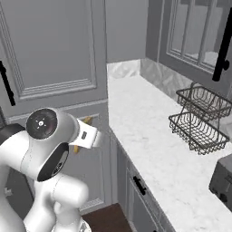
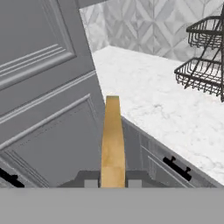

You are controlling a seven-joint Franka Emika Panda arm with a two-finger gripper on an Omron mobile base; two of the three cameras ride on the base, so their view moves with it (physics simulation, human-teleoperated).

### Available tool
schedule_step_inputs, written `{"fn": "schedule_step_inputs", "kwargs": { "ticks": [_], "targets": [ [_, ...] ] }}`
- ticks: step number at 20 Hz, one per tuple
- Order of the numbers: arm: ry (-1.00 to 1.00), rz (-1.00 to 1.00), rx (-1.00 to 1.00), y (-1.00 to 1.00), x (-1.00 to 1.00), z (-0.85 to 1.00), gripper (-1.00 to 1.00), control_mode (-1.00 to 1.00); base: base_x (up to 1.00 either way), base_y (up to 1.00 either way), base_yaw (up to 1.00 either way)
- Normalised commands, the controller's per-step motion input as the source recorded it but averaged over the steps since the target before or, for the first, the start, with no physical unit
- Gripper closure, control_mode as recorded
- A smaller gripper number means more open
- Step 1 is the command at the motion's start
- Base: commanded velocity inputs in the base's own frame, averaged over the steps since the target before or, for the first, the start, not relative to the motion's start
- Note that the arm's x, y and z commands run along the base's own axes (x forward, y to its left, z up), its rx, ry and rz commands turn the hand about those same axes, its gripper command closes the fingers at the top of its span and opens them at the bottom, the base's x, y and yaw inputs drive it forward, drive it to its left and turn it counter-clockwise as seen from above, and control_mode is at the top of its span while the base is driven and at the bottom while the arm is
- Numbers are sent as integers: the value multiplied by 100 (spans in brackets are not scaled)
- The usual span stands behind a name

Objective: Start the toaster. Once the lever pops up, take the bread to the plate on the dining counter.

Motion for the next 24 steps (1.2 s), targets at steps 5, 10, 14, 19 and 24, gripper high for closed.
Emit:
{"fn": "schedule_step_inputs", "kwargs": {
  "ticks": [5,10,14,19,24],
  "targets": [
    [0,0,0,0,0,0,100,100,-6,0,100],
    [0,0,0,0,0,0,100,100,-6,0,100],
    [0,0,0,0,0,0,100,100,-6,0,100],
    [0,0,0,0,0,0,100,100,-6,0,100],
    [0,0,0,0,0,0,100,100,-6,0,100]
  ]
}}
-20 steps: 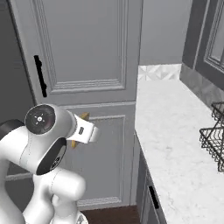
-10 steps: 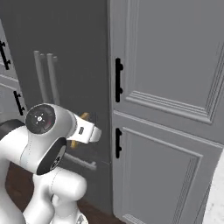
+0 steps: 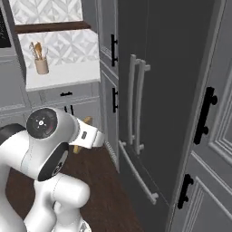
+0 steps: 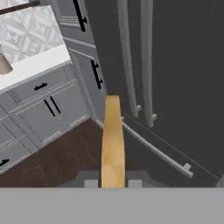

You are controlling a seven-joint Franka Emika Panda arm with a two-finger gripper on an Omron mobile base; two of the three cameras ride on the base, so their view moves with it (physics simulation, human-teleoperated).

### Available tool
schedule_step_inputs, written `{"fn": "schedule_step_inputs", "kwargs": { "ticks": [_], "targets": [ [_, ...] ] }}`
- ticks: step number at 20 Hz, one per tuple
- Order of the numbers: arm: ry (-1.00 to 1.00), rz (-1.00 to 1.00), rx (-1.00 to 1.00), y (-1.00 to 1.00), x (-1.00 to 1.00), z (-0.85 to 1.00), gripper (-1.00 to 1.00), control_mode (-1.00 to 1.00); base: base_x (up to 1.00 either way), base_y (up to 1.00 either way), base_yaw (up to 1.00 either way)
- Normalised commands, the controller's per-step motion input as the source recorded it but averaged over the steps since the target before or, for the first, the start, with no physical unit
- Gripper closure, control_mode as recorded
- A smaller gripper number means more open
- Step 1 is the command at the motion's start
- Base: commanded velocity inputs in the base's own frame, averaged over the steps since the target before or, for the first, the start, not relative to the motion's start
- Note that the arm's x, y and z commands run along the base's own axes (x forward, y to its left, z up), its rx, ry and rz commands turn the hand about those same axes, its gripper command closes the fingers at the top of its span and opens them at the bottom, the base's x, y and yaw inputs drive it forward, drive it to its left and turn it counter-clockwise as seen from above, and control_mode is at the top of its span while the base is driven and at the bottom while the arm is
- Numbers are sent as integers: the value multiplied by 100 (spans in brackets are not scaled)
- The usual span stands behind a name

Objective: Start the toaster. Once the lever pops up, take the bread to the plate on the dining counter.

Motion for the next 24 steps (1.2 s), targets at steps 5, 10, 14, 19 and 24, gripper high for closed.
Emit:
{"fn": "schedule_step_inputs", "kwargs": {
  "ticks": [5,10,14,19,24],
  "targets": [
    [0,0,0,0,0,0,100,100,-5,0,100],
    [0,0,0,0,0,0,100,100,-5,5,100],
    [0,0,0,0,0,0,100,100,4,66,87],
    [0,0,0,0,0,0,100,100,93,100,21],
    [0,0,0,0,0,0,100,100,100,100,2]
  ]
}}
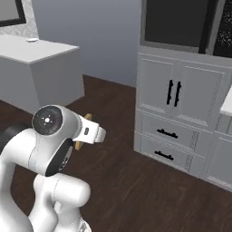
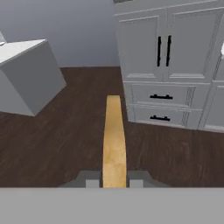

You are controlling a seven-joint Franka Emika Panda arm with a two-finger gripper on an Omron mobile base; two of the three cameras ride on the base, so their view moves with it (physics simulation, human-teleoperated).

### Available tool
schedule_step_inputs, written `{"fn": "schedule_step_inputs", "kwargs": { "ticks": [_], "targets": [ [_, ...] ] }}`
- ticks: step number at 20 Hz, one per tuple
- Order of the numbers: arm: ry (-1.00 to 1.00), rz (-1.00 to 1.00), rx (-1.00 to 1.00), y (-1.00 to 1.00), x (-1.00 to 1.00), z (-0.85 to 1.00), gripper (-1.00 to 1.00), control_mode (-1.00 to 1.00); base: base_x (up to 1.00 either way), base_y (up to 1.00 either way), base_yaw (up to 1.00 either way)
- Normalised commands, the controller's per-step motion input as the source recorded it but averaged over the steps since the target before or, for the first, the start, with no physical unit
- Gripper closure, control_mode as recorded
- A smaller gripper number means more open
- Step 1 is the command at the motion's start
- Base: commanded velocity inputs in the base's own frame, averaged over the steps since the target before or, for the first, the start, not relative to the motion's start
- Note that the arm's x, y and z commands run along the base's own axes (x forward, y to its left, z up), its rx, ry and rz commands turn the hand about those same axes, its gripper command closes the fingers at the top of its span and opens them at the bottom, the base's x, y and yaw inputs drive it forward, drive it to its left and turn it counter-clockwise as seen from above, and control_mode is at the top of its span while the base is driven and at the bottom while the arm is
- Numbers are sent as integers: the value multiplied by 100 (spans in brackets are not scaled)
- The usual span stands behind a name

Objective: Start the toaster. Once the lever pops up, take the bread to the plate on the dining counter.

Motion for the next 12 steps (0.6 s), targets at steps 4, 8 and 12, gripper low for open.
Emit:
{"fn": "schedule_step_inputs", "kwargs": {
  "ticks": [4,8,12],
  "targets": [
    [0,0,0,0,0,0,100,100,100,100,2],
    [0,0,0,0,0,0,100,100,100,100,0],
    [0,0,0,0,0,0,100,100,100,100,0]
  ]
}}
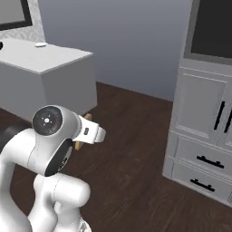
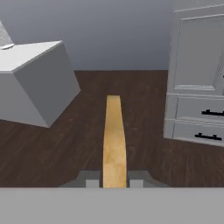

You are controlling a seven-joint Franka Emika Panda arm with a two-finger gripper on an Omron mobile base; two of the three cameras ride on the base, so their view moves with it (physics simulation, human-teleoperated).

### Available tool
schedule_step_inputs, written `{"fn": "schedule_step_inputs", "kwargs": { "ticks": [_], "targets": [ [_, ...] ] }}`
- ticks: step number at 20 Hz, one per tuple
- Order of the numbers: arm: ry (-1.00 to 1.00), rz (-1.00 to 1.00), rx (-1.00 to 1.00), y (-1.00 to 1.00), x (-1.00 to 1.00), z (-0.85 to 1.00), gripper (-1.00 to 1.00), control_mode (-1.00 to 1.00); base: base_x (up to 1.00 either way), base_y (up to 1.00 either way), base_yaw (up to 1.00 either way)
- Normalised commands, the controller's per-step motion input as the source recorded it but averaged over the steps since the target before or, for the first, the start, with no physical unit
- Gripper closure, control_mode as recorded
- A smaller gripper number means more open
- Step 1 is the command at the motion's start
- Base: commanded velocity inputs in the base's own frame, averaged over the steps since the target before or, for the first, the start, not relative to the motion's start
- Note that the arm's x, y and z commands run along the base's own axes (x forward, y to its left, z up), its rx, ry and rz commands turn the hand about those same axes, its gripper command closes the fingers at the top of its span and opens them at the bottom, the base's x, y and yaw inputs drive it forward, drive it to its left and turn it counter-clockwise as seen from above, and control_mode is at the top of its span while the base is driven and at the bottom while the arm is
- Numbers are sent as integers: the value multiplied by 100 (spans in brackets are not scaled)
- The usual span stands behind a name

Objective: Start the toaster. Once the lever pops up, take the bread to the plate on the dining counter.

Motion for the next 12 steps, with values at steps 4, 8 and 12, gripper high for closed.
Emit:
{"fn": "schedule_step_inputs", "kwargs": {
  "ticks": [4,8,12],
  "targets": [
    [0,0,0,0,0,0,100,100,100,100,0],
    [0,0,0,0,0,0,100,100,100,88,-7],
    [0,0,0,0,0,0,100,100,100,67,-8]
  ]
}}
